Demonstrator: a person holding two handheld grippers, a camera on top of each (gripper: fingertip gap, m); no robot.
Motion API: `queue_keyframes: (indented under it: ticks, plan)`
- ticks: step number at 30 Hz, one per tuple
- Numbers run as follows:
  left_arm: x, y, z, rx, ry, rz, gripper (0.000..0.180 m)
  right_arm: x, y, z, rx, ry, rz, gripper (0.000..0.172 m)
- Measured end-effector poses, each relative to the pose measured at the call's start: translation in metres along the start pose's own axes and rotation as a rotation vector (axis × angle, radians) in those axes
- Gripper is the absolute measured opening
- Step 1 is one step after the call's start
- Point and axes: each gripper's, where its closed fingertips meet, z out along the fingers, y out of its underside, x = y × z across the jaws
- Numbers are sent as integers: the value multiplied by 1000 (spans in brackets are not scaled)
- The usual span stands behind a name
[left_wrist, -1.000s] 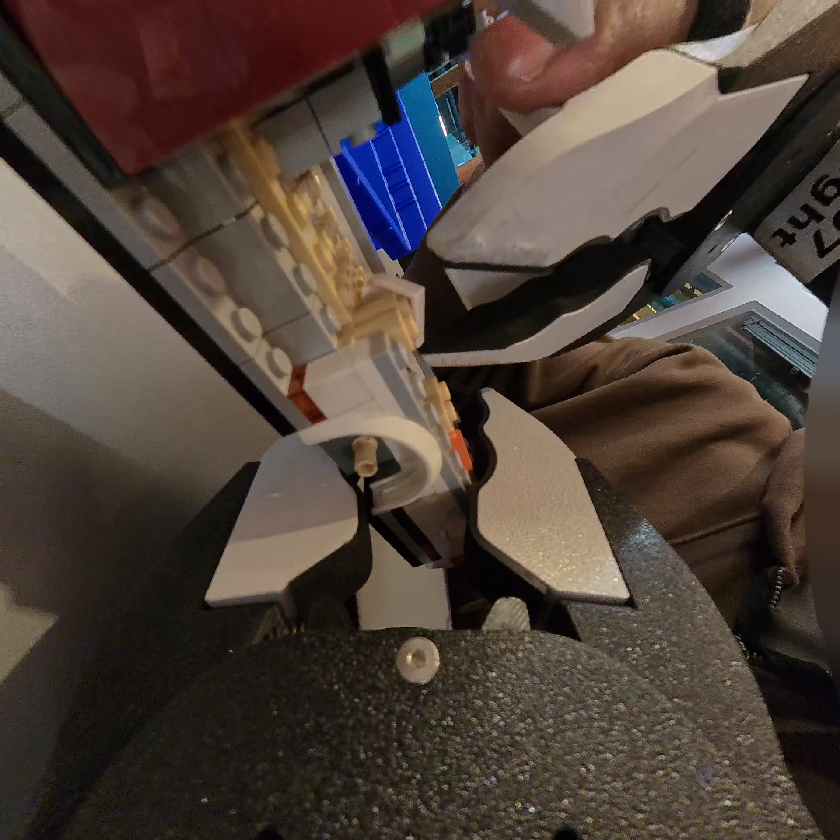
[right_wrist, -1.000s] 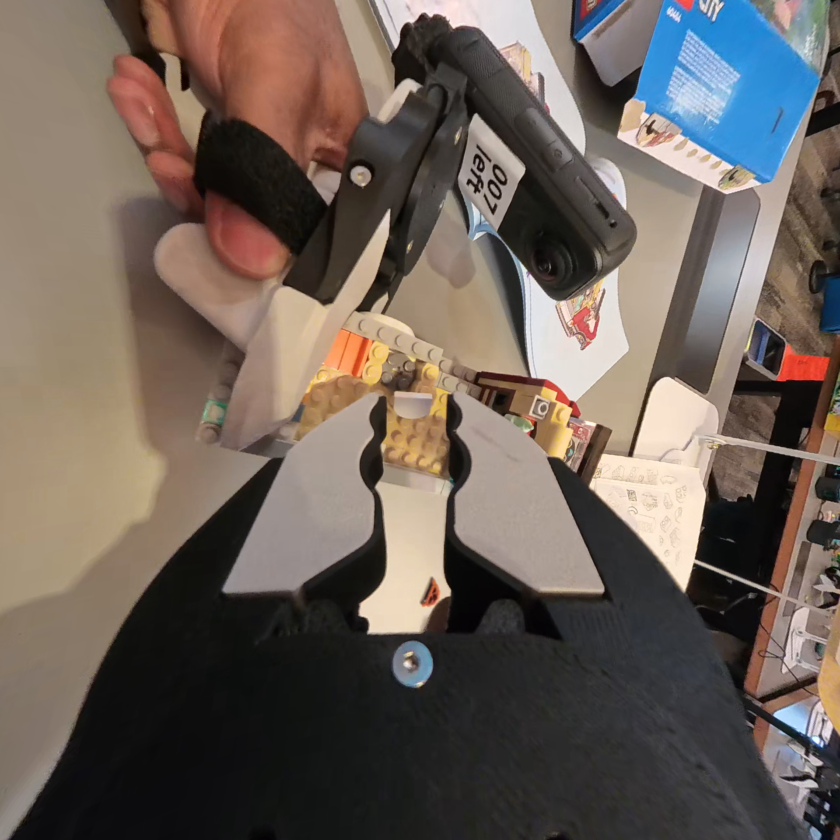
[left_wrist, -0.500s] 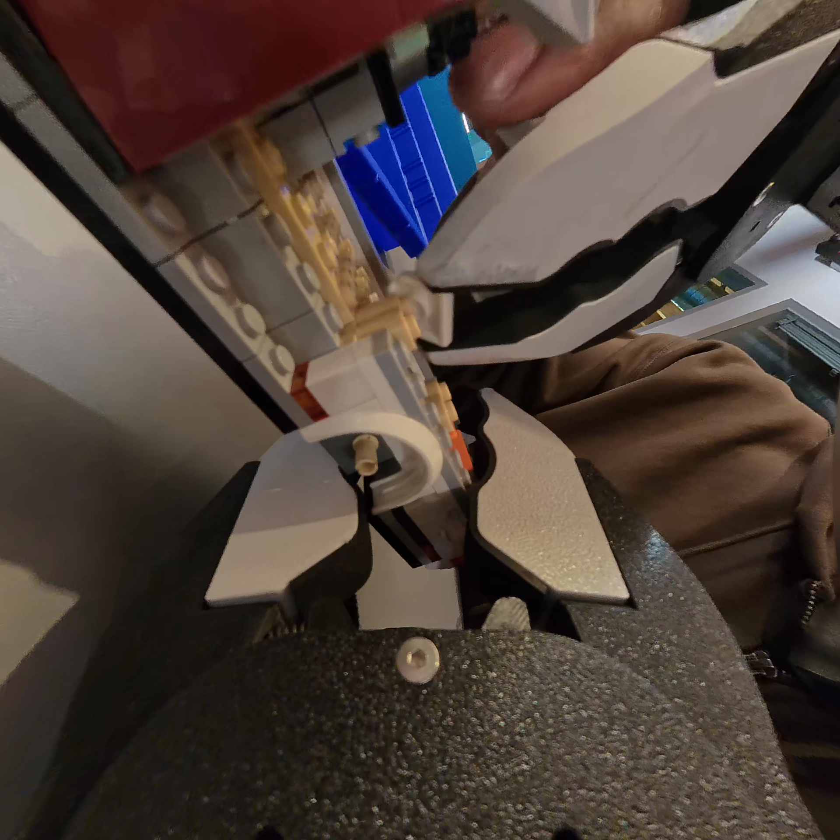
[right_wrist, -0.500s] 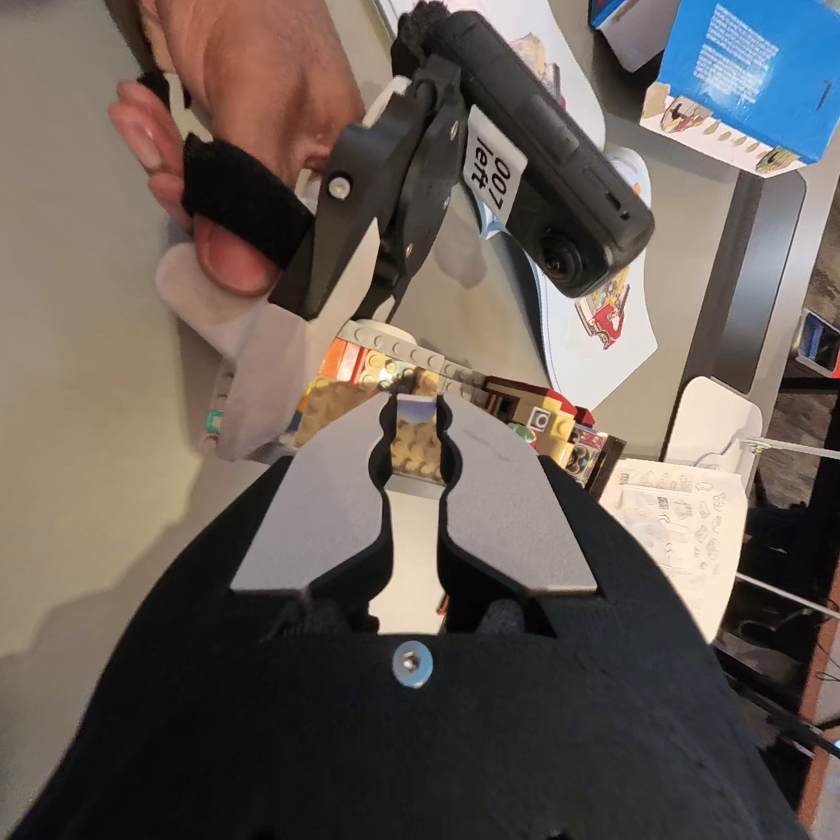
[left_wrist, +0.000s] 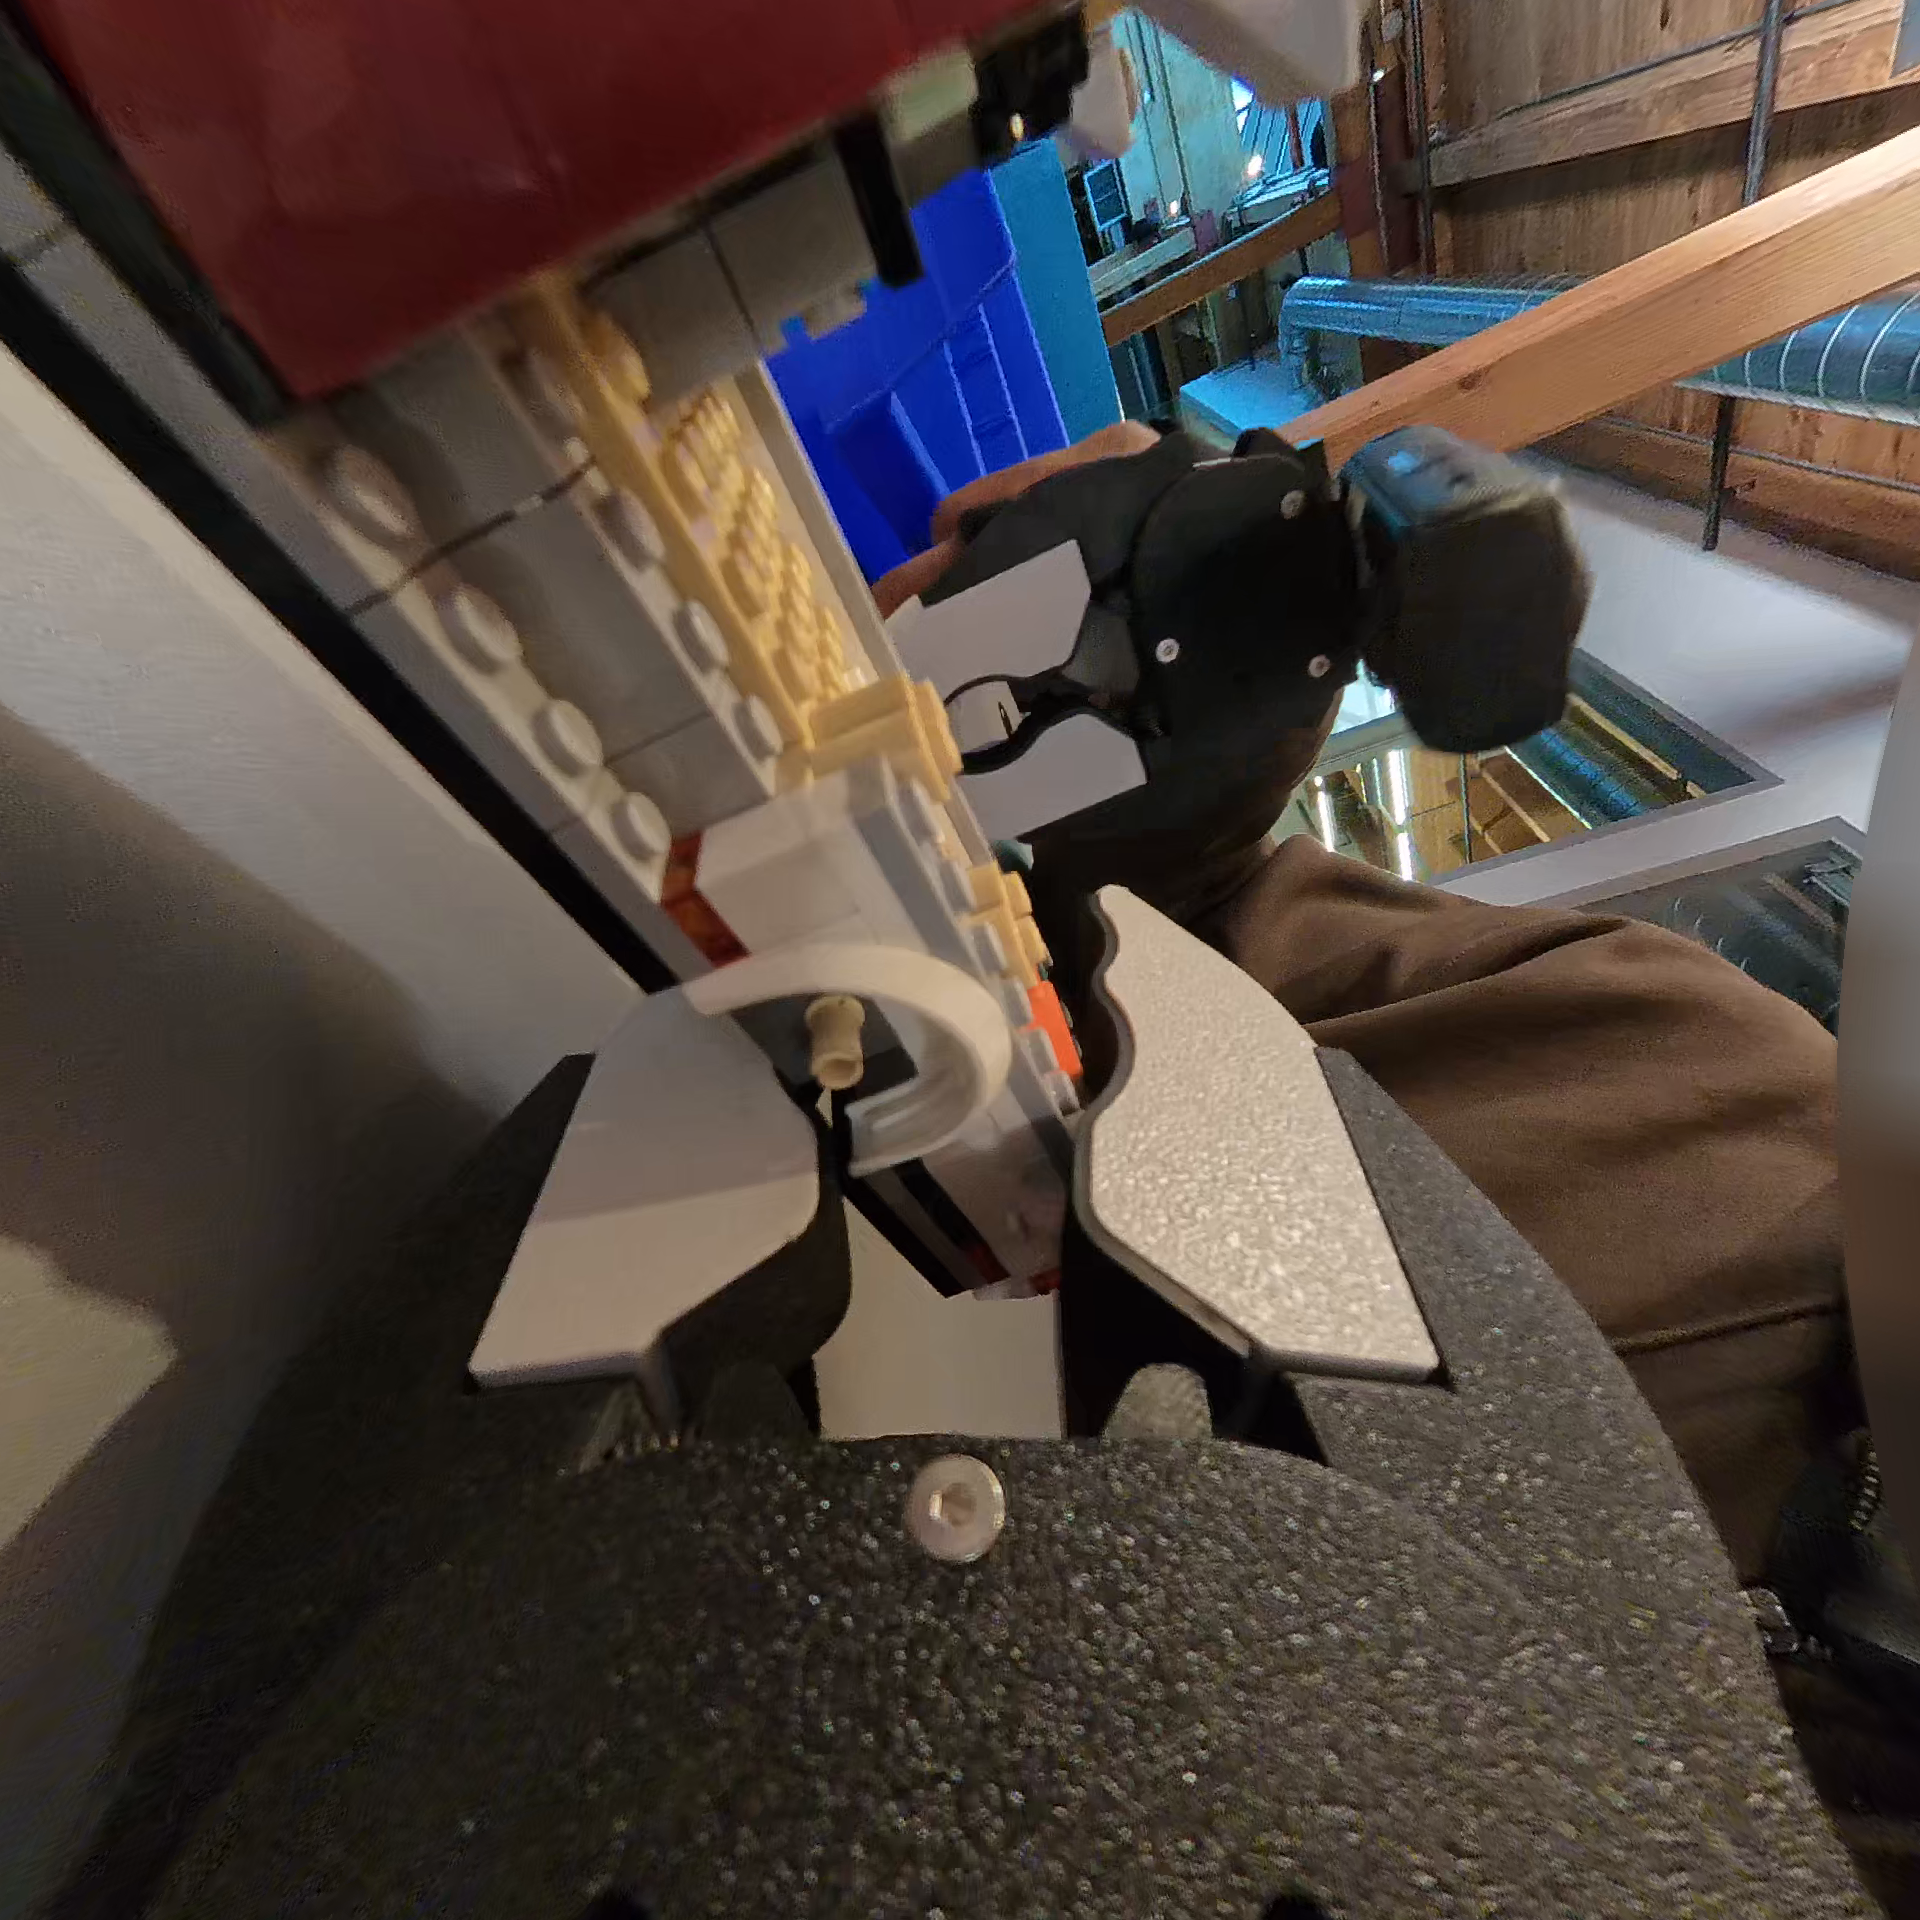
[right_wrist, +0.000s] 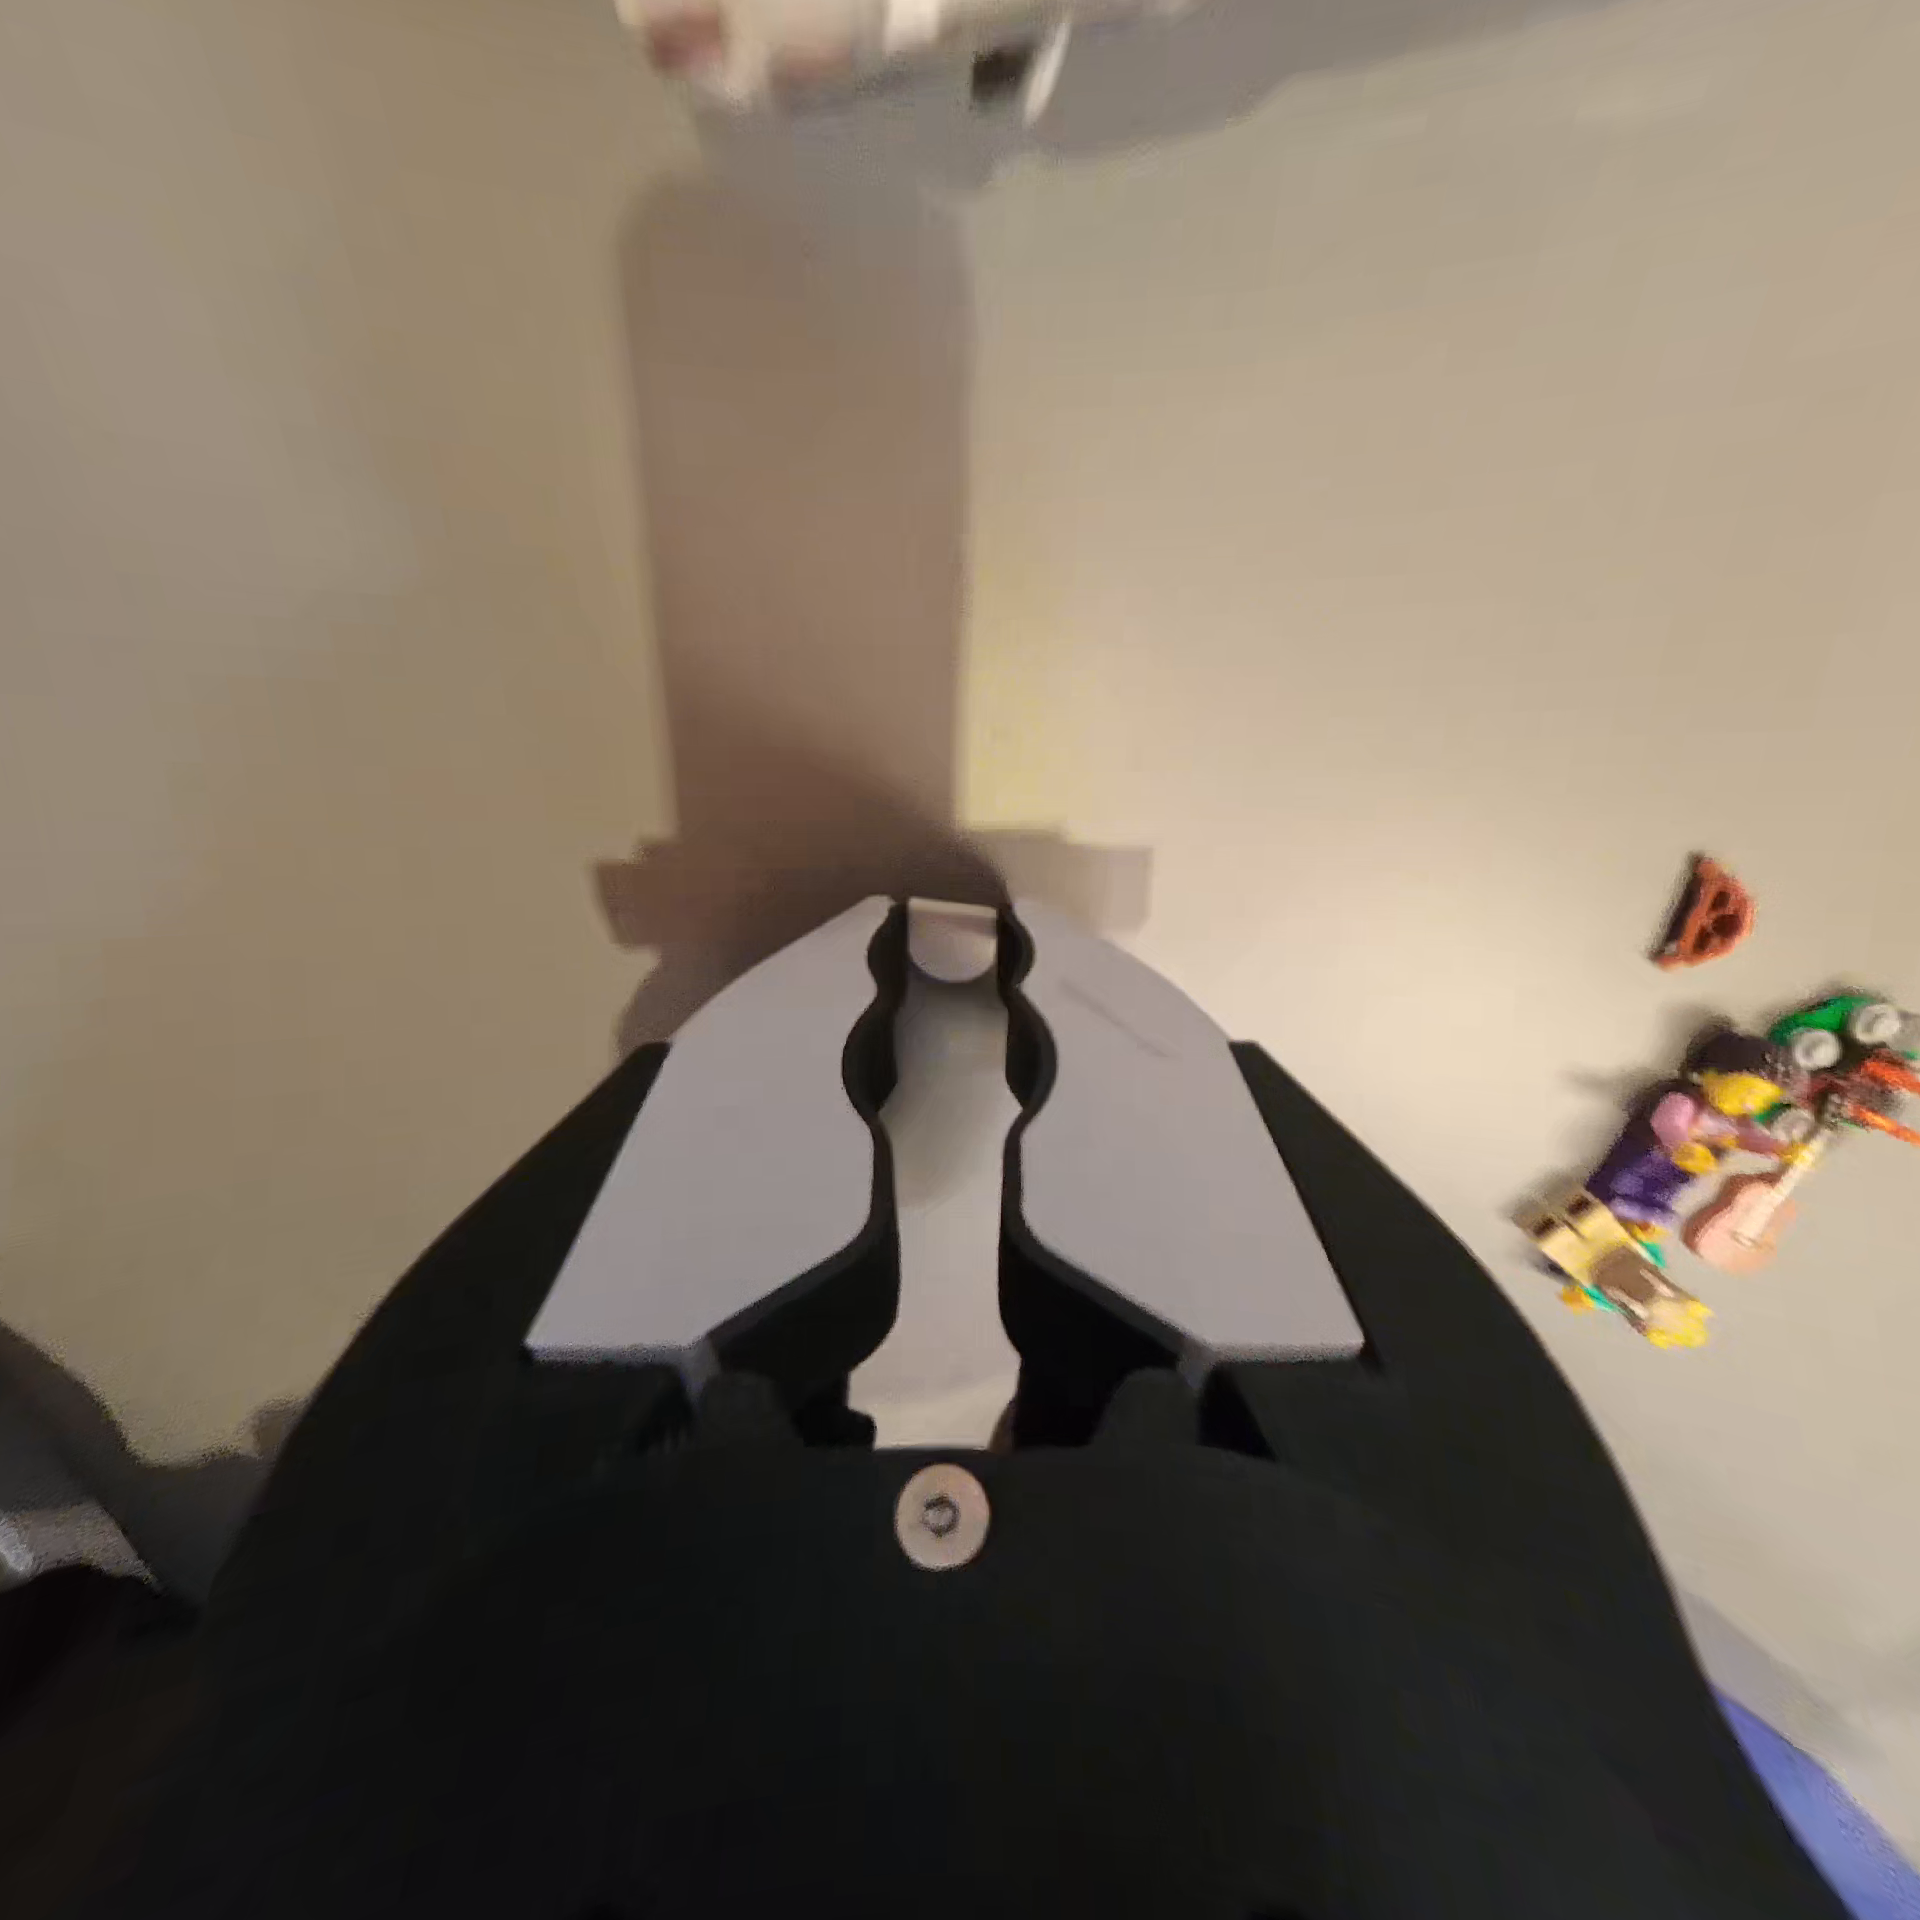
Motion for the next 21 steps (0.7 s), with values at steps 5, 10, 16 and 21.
queue_keyframes:
  ticks: [5, 10, 16, 21]
  plan:
    - [0, 1, 0, -4, 1, 5, 47, 3, -1, -3, 66, 25, 76, 24]
    - [1, 2, 1, -13, 2, 10, 47, 1, 3, -6, 185, 1, 218, 26]
    - [1, 2, 1, -14, 1, 16, 47, 1, 8, -2, 192, 23, 289, 29]
    - [2, 3, 1, -16, 3, 18, 47, -12, -3, -1, 207, -8, 290, 31]
